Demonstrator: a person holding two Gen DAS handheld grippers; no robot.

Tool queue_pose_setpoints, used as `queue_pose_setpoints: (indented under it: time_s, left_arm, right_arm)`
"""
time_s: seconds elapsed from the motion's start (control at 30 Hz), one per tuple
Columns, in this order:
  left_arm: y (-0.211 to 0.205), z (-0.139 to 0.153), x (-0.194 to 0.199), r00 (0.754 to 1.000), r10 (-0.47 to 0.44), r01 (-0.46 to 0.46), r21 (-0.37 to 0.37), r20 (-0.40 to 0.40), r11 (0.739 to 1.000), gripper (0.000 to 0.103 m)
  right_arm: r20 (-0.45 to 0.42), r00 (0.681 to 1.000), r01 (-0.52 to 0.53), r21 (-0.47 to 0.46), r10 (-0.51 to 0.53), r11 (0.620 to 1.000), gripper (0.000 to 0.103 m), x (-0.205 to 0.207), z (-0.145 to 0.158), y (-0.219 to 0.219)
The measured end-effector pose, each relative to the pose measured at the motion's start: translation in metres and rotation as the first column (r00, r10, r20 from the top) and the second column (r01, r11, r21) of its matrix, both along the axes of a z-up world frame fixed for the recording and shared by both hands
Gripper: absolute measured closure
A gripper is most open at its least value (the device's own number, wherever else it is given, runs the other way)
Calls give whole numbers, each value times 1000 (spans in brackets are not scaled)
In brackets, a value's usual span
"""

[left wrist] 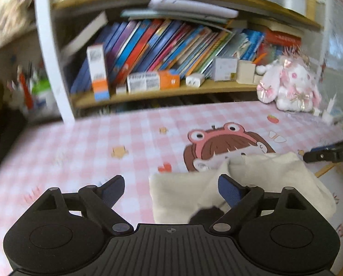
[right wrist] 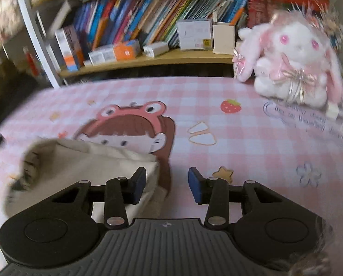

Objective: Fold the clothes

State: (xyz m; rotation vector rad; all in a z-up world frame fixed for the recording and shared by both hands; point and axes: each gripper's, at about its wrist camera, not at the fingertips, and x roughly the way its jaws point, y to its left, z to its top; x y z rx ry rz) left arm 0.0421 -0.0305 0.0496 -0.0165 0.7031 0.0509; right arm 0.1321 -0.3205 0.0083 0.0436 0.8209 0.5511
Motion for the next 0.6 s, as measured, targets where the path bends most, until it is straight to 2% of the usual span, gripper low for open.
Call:
queue_pose_setpoints:
  time_s: [0.07, 0.17, 0.27, 0.33, 0.4, 0.47, 0.53, 0.6]
  left_arm:
    - [2, -8, -1, 1000, 2, -2, -54, -8, 999, 27]
    - [-5, -15, 4, 999, -49, 48, -74, -9, 996, 43]
    - [-24, -15, 5, 982, -188, 188, -67, 0, 980, 41]
    - [-38, -16, 5, 962, -272, 271, -32, -27, 962, 38]
    - [-50, -21, 5, 949, -306, 311, 48, -81, 949, 34]
    - [-59, -30, 8, 945, -300, 316, 123, -133, 941, 34]
    - [-59, -34, 12, 954, -263, 286, 176, -142, 942, 32]
    - [-55, -31, 18, 972, -205, 231, 285, -118, 930, 33]
  right_arm:
    - [-31, 999, -18, 47, 20, 999, 64, -7, 3, -2]
    - [-60, 998, -28, 28, 30, 999, 65, -16, -3, 7]
    - [-88, 996, -5, 8, 6, 1000, 71, -18, -12, 9]
    - [-102, 995, 0, 6, 1, 1000, 71, -18, -17, 8]
    - [-106, 994, -4, 3, 5, 1000, 71, -18, -21, 8]
    - [-107, 994, -8, 4, 8, 1000, 71, -19, -23, 7]
    - [-109, 994, -12, 7, 13, 1000, 71, -18, -23, 6]
    - [-113, 993, -15, 12, 16, 1000, 70, -17, -24, 5]
